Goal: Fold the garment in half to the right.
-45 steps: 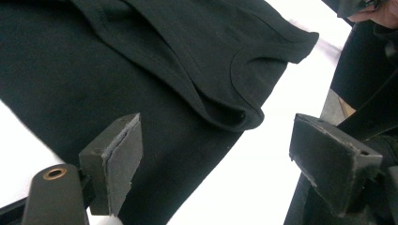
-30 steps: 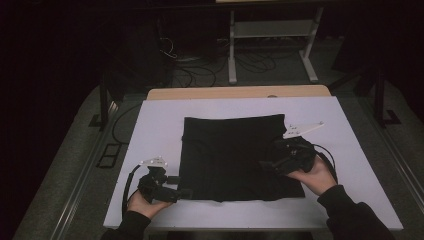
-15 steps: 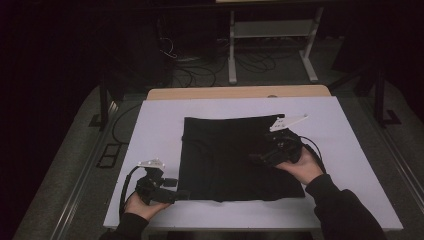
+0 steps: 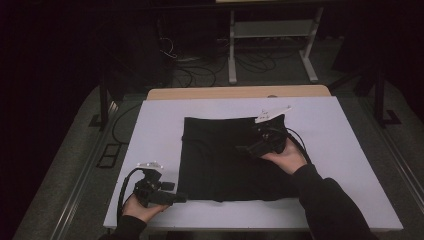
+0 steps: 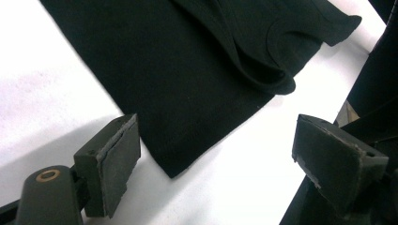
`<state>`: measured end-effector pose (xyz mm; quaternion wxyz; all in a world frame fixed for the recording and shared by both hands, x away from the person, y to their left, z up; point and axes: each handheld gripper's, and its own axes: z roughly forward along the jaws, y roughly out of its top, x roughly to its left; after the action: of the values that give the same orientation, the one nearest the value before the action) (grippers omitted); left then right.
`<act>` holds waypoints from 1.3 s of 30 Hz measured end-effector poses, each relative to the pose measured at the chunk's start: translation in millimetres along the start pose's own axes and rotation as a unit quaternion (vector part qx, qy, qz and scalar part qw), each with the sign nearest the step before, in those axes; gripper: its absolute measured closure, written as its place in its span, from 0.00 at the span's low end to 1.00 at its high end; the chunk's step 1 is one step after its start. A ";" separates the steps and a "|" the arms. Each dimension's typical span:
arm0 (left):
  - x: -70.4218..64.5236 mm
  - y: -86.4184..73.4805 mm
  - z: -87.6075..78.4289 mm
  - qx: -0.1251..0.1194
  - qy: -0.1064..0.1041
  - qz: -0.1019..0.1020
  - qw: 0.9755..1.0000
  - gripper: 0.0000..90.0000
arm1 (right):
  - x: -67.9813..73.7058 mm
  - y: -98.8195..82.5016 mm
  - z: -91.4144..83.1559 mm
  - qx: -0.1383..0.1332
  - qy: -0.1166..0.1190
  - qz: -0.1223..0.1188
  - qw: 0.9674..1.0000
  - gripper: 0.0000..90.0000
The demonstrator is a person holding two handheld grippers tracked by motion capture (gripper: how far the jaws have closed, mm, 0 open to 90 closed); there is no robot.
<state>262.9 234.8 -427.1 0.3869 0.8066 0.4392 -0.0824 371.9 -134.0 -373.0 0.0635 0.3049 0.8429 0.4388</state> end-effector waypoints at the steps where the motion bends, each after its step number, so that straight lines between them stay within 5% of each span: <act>1: 0.3 -0.3 0.5 0.004 0.002 -0.003 1.000 0.16 | -0.1 1.2 2.2 -0.001 -0.001 -0.001 1.000 0.00; 15: 4.0 -0.5 6.5 0.021 0.011 -0.030 0.999 0.24 | -0.6 12.9 21.1 -0.013 0.001 0.002 1.000 0.00; 24: 5.2 3.0 10.0 0.025 0.031 -0.041 0.998 0.57 | 1.3 19.0 25.9 -0.025 0.003 0.005 1.000 0.00; 33: 1.4 6.5 14.4 0.039 0.055 -0.020 0.998 0.77 | 1.8 26.8 33.1 -0.024 0.004 0.002 1.000 0.00; 39: 2.0 9.6 17.2 0.058 0.050 -0.018 0.997 0.93 | -1.5 29.0 41.6 -0.015 0.000 0.004 1.000 0.00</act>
<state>275.1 221.1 -434.5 0.3158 0.8229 0.4666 -0.0738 402.0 -93.2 -375.9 0.0660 0.3075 0.8351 0.4514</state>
